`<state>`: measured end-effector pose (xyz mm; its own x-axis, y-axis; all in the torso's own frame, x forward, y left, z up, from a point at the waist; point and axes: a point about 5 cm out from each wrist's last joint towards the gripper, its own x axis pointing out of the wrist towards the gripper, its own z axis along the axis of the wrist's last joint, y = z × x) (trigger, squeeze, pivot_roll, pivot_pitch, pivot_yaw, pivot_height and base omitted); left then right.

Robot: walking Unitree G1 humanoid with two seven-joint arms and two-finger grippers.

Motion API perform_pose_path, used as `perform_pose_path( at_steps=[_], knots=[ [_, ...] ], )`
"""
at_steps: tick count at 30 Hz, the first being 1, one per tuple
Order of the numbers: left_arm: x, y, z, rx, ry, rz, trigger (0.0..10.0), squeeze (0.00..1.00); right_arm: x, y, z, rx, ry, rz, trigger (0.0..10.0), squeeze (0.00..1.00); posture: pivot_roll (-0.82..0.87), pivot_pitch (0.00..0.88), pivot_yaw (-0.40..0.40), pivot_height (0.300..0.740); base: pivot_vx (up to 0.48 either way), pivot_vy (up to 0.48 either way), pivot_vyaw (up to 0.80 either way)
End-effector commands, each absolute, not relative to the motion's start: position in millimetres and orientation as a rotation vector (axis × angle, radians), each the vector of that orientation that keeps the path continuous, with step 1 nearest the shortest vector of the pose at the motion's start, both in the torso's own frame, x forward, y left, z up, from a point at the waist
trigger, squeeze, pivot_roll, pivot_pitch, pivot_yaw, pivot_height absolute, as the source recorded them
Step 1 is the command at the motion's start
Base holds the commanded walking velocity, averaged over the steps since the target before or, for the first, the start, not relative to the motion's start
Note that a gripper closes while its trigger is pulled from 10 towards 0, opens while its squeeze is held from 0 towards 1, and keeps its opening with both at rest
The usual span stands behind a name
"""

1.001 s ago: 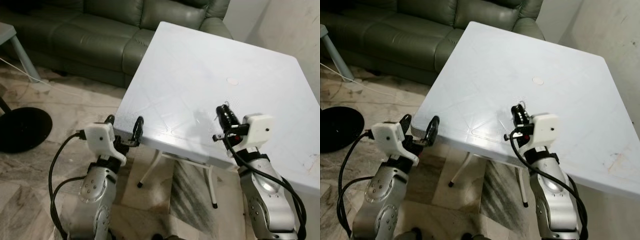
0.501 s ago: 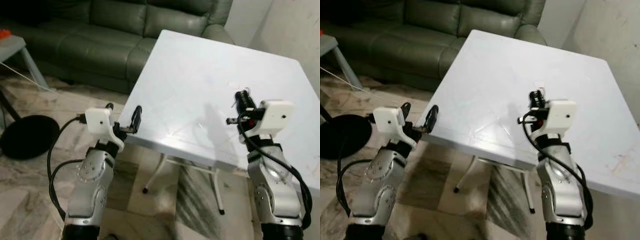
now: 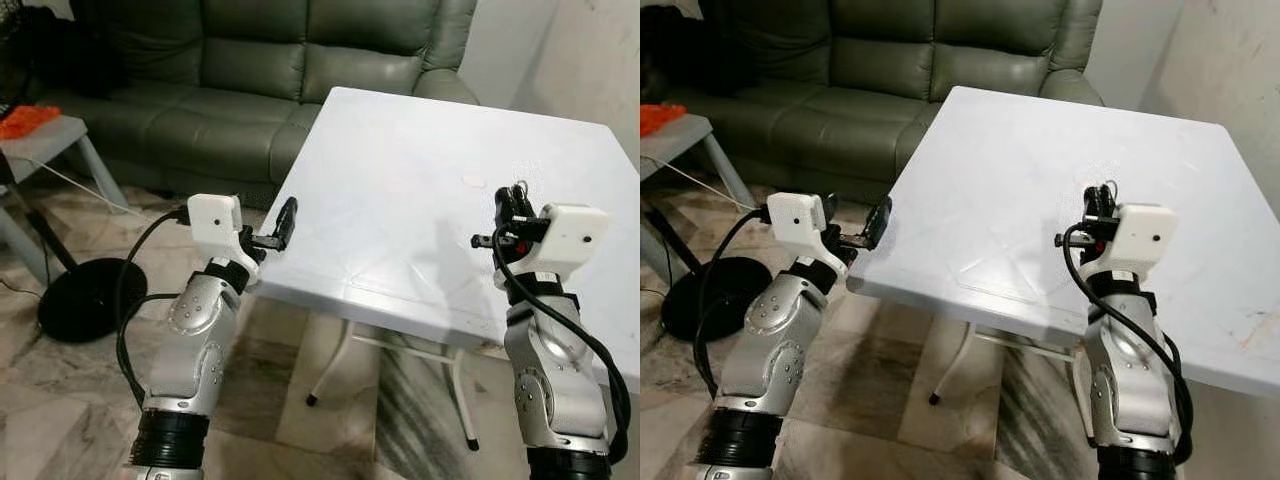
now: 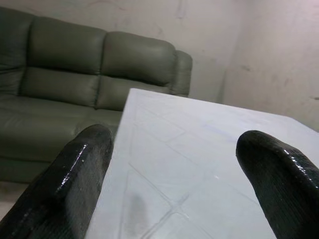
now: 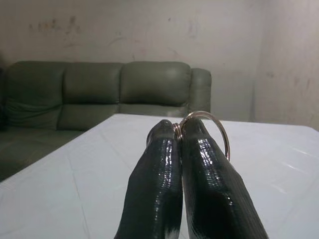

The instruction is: Hang keys on a hook

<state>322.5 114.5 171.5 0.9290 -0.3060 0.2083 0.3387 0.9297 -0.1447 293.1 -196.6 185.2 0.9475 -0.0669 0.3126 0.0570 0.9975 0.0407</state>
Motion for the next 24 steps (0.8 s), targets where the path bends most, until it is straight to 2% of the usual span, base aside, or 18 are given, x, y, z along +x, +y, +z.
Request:
perform_pose_path(
  at_steps=[1,15,24],
  knots=[
    [324.4,114.6,169.7,-0.184,-0.178,-0.328,10.0,0.0,288.6,-200.5,185.4,0.03,-0.326,-0.09,10.0,0.0,-0.04,0.0,-0.031,0.74,0.0,0.0,0.0],
    [329.3,111.6,164.5,-0.166,-0.165,-0.32,10.0,0.0,283.7,-203.6,177.0,-0.011,-0.285,-0.123,10.0,0.0,-0.07,0.0,-0.001,0.74,0.0,0.0,0.0],
    [329.0,117.2,157.9,-0.172,-0.16,-0.279,10.0,0.0,289.0,-191.4,166.3,-0.019,-0.207,-0.103,10.0,0.0,-0.04,0.0,-0.03,0.74,0.0,0.0,0.0]
  ],
)
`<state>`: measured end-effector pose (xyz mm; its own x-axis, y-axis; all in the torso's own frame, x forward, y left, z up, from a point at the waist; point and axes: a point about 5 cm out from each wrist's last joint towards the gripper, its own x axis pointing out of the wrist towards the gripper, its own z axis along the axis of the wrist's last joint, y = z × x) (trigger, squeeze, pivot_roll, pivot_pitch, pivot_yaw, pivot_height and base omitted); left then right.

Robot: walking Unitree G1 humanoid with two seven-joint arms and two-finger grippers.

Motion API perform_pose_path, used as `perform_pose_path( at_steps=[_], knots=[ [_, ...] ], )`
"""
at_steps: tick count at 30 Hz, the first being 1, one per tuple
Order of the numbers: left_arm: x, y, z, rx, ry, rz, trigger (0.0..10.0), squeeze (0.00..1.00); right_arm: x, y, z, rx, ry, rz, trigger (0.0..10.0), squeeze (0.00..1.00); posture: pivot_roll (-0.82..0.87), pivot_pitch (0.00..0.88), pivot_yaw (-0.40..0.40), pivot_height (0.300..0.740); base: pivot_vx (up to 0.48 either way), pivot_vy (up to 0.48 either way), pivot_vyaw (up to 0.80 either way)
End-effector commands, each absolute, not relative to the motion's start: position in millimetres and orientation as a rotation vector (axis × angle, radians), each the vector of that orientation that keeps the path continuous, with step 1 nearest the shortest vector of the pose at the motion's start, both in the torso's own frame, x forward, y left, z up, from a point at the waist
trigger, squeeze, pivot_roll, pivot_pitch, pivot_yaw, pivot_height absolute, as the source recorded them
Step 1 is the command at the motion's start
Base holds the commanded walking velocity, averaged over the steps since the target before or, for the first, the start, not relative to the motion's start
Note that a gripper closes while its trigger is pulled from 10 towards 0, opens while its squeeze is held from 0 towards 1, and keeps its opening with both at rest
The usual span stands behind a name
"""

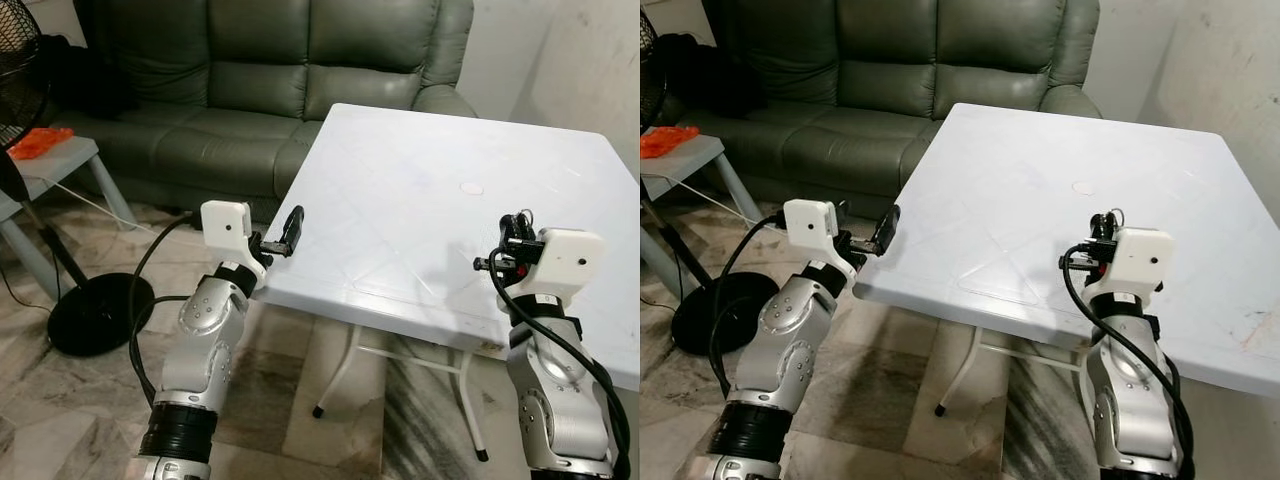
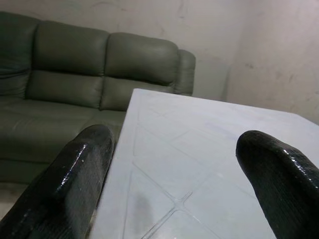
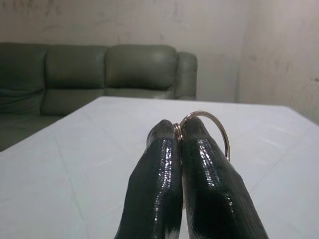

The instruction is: Hang keys on a hook

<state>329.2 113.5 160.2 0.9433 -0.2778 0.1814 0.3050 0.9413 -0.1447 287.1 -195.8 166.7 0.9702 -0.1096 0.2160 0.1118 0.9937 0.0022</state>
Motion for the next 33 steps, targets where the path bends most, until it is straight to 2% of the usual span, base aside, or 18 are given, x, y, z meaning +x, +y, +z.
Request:
perform_pose_path(
  at_steps=[1,8,23,33],
  knots=[
    [328.1,117.7,155.0,-0.179,-0.152,-0.271,10.0,0.0,289.4,-189.9,165.4,-0.027,-0.206,-0.098,10.0,0.0,-0.03,0.0,-0.036,0.74,0.0,0.0,0.0],
    [320.5,121.5,130.9,-0.146,-0.108,-0.234,10.0,0.0,289.6,-187.3,149.9,-0.037,-0.183,-0.068,10.0,0.0,-0.01,0.0,-0.05,0.74,0.0,0.0,0.0],
    [324.9,125.2,130.4,-0.147,-0.129,-0.207,10.0,0.0,293.3,-189.5,144.7,-0.05,-0.153,-0.063,10.0,0.0,-0.01,0.0,-0.061,0.74,0.0,0.0,0.0],
    [331.4,128.9,137.9,-0.132,-0.152,-0.208,10.0,0.0,296.3,-186.6,144.0,-0.049,-0.156,-0.036,10.0,0.0,-0.01,0.0,-0.051,0.74,0.0,0.0,-0.67]
  ],
)
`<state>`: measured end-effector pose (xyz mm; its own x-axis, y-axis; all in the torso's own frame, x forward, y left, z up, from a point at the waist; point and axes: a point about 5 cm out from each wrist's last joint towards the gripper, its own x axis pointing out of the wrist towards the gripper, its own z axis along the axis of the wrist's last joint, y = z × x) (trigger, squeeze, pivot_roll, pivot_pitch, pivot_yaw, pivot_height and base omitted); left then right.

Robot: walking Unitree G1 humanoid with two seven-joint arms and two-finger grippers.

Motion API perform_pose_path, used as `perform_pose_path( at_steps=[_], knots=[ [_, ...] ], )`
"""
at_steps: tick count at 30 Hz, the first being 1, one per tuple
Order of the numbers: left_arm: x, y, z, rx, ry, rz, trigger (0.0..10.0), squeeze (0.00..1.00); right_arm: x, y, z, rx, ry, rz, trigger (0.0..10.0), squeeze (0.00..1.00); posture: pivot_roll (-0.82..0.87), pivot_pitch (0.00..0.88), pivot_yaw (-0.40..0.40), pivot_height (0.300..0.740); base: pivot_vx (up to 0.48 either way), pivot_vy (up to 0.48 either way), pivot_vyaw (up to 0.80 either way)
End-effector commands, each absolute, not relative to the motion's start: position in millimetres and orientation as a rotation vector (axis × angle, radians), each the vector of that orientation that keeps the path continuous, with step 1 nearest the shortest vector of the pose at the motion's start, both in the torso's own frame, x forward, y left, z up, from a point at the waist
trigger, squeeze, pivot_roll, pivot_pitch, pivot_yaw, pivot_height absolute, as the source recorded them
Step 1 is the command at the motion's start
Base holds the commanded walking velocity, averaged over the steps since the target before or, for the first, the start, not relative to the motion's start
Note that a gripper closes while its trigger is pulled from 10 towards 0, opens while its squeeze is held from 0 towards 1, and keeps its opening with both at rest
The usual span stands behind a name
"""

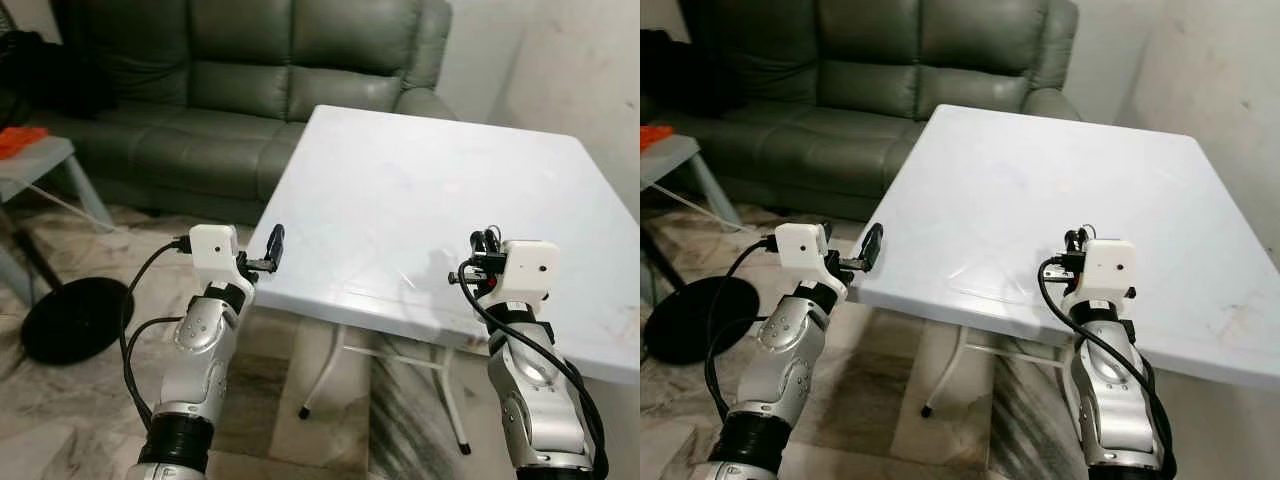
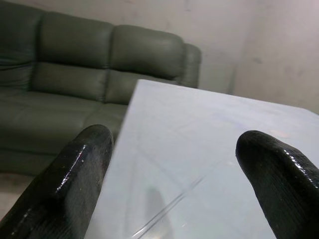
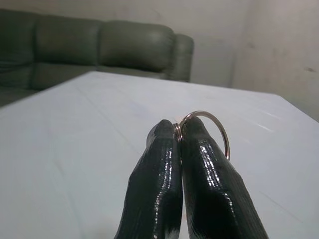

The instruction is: Hang keys on a hook

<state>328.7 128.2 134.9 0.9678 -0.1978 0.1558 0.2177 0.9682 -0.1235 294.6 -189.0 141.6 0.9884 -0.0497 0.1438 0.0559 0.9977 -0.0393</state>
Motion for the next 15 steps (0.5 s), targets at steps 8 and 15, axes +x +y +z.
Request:
perform_pose_path(
  at_steps=[8,15],
  knots=[
    [334.2,130.8,143.0,-0.119,-0.176,-0.211,10.0,0.0,298.0,-183.2,141.1,-0.054,-0.147,-0.024,10.0,0.0,0.0,0.0,-0.056,0.74,0.0,0.0,-0.77],
    [336.7,132.4,145.6,-0.108,-0.186,-0.205,10.0,0.0,300.8,-178.9,141.4,-0.059,-0.155,-0.004,10.0,0.0,0.01,0.0,-0.062,0.74,0.0,0.0,-0.77]
  ],
)
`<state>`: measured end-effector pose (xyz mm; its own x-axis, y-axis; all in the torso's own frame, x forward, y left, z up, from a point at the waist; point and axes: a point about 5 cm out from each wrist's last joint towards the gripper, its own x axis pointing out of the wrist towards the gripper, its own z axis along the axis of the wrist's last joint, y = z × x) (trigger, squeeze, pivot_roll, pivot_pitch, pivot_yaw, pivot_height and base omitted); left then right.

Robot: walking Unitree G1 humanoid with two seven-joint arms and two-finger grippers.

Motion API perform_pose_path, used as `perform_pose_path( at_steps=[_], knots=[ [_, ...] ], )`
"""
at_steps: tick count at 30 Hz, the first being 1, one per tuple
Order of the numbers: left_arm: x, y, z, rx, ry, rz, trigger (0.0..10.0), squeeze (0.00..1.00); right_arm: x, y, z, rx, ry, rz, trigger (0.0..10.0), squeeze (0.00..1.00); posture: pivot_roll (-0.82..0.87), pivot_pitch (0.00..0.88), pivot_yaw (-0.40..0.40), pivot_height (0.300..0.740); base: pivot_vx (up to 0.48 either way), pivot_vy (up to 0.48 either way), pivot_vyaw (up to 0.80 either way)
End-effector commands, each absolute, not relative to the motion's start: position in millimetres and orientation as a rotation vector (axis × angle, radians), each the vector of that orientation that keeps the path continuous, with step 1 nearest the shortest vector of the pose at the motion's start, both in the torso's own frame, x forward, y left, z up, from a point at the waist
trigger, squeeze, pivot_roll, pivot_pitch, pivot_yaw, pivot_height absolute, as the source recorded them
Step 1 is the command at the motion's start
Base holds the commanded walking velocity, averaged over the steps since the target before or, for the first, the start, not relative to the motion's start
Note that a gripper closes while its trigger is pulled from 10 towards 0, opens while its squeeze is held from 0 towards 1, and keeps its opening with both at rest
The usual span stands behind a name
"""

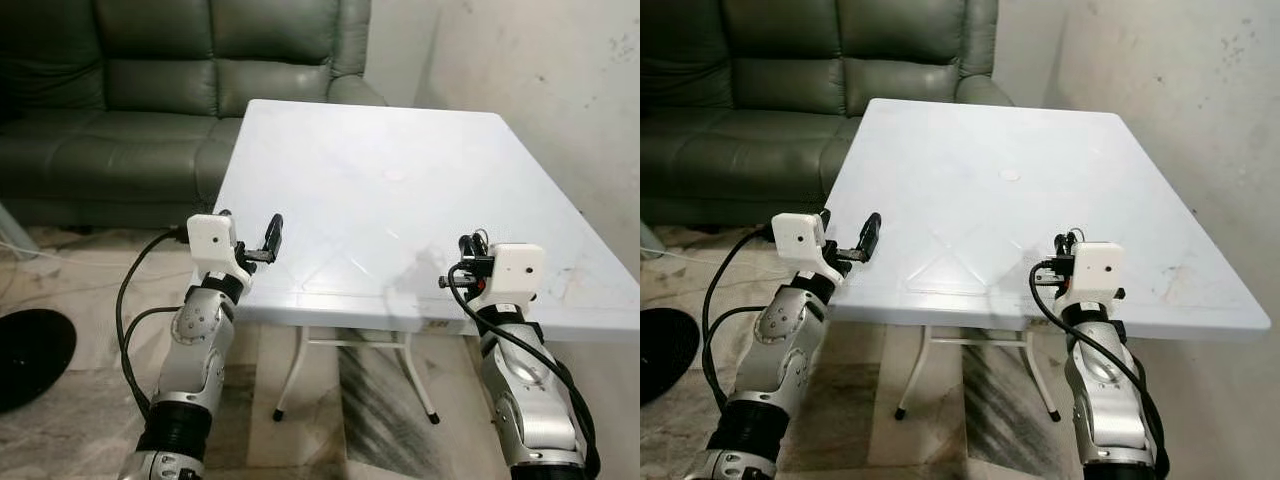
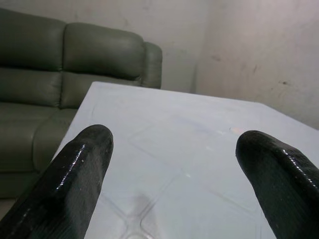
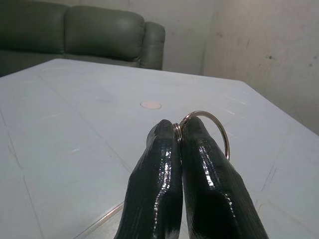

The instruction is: Hang keys on a hook

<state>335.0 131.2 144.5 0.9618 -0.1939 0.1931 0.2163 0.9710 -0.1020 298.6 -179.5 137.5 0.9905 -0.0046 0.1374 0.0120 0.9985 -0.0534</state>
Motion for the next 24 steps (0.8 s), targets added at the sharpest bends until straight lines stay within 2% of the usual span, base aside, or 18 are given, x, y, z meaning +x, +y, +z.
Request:
perform_pose_path(
  at_steps=[1,6,13,15,24],
  knots=[
    [337.2,132.8,145.7,-0.101,-0.185,-0.201,10.0,0.0,301.3,-178.7,141.5,-0.059,-0.155,-0.003,10.0,0.0,0.01,0.0,-0.062,0.74,0.0,0.0,-0.77],
    [338.3,133.4,145.1,-0.107,-0.175,-0.192,10.0,0.0,302.7,-178.0,142.0,-0.059,-0.159,-0.002,10.0,0.0,0.01,0.0,-0.064,0.74,0.0,0.0,-0.77],
    [338.7,134.5,145.6,-0.112,-0.187,-0.176,10.0,0.0,303.3,-177.5,142.3,-0.061,-0.161,-0.001,10.0,0.0,0.01,0.0,-0.065,0.74,0.0,-0.459,-0.77],
    [339.0,133.1,145.0,-0.17,-0.173,-0.181,10.0,0.0,303.3,-178.0,142.6,-0.061,-0.162,-0.003,10.0,0.0,0.01,0.0,-0.066,0.74,0.0,0.0,-0.77],
    [339.9,132.6,143.2,-0.16,-0.15,-0.156,10.0,0.0,303.0,-178.9,142.9,-0.064,-0.163,-0.004,10.0,0.0,0.01,0.0,-0.073,0.74,0.0,0.0,-0.77]
  ],
)
